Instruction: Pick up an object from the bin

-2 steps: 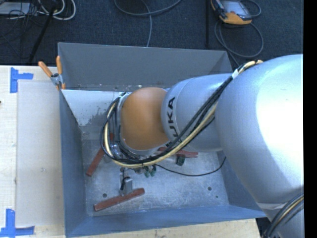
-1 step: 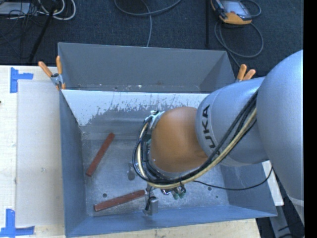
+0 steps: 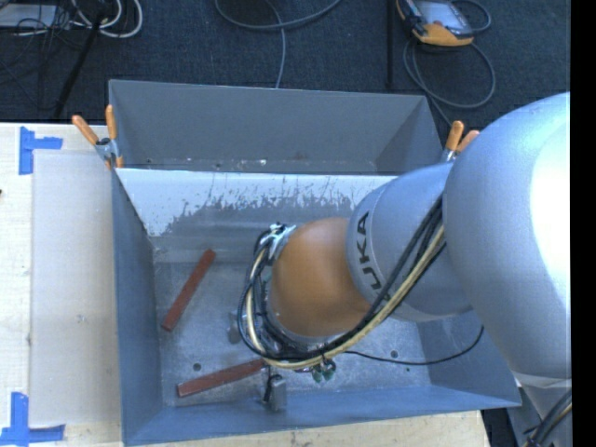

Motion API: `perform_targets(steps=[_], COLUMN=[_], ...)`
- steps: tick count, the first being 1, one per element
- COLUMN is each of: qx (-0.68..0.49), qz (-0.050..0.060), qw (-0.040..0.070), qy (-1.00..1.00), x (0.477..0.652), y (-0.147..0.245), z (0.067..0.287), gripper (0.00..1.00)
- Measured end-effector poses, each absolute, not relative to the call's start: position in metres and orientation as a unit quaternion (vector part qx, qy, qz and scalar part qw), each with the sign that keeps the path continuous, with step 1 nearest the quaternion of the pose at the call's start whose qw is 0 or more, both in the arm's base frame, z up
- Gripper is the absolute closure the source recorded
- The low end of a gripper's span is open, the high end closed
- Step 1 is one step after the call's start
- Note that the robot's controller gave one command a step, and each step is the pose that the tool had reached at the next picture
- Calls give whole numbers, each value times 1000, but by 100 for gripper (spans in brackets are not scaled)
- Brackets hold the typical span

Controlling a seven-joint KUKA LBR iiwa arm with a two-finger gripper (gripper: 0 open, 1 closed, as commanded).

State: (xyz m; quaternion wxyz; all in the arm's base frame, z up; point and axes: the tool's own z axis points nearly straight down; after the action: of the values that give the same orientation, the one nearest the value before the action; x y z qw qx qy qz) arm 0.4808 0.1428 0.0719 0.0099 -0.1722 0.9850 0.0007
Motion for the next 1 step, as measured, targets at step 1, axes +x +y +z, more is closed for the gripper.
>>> perform_targets(steps=[1], qx=[-242], qz=[0], qw=[2], qy=[970], x=[527], y=[131], z=[78], gripper=[0])
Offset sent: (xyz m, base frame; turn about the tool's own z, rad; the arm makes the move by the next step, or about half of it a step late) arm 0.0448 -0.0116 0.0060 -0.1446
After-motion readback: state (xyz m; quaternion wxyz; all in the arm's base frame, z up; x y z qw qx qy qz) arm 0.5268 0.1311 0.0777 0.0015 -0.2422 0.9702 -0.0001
